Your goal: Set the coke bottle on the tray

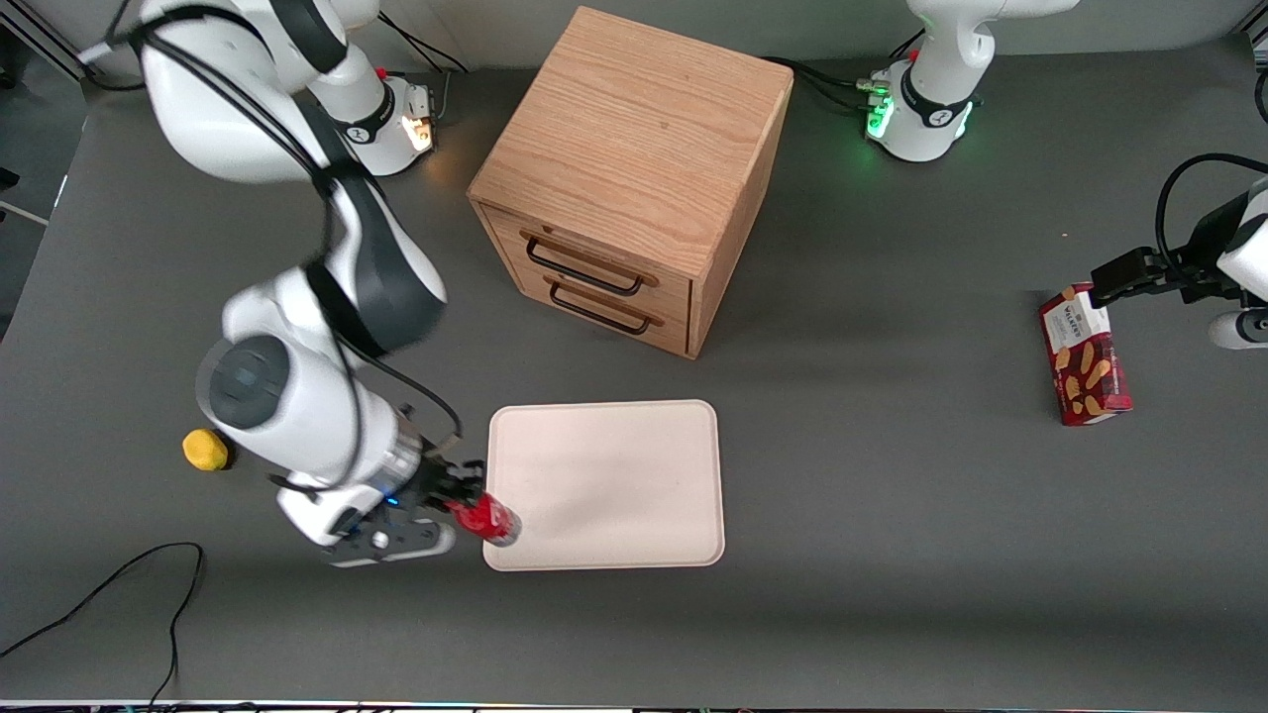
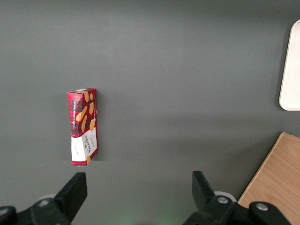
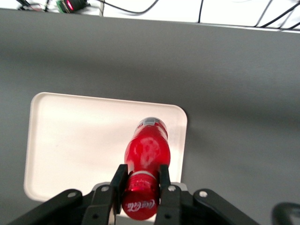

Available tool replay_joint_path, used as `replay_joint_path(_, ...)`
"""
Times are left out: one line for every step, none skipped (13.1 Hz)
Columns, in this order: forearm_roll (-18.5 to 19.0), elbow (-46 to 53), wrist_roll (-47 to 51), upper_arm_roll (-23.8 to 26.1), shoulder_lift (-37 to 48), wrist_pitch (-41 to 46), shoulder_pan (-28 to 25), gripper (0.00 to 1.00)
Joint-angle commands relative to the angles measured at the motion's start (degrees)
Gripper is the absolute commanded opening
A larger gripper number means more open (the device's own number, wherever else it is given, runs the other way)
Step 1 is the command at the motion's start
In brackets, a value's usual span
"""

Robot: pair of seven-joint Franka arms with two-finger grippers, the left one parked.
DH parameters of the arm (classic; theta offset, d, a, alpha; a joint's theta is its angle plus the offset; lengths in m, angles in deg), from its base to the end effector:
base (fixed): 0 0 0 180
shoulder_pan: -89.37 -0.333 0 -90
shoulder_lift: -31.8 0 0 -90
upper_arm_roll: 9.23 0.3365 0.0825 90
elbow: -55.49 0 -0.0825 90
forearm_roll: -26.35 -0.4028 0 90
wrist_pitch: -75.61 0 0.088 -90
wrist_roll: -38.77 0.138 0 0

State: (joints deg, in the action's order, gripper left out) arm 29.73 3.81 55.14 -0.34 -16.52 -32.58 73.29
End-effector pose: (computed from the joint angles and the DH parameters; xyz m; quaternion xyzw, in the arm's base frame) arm 0.7682 0.2973 0.3864 -0.9954 -0.0519 -0.0610 0.0520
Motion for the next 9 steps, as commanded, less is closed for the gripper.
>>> replay_joint_path(1.63,3.16,0.68,0.34,-5.11,-2.28,-0.09,0.0)
replay_joint_path(1.63,3.16,0.6,0.34,-6.08,-2.63,-0.09,0.0)
replay_joint_path(1.63,3.08,0.42,0.34,-6.52,-2.64,-0.09,0.0)
replay_joint_path(1.46,2.9,0.33,0.34,-6.52,-2.55,0.09,0.0)
replay_joint_path(1.37,2.81,0.33,0.34,-6.61,-2.46,0.18,0.0)
replay_joint_path(1.37,2.47,0.42,0.34,-6.61,-2.37,0.18,0.0)
replay_joint_path(1.28,2.03,0.42,0.43,-6.53,-2.37,0.35,0.12)
replay_joint_path(1.28,1.94,0.59,0.34,-6.52,-2.46,0.35,0.6)
replay_joint_path(1.28,1.85,1.2,0.34,-6.44,-2.55,0.18,0.99)
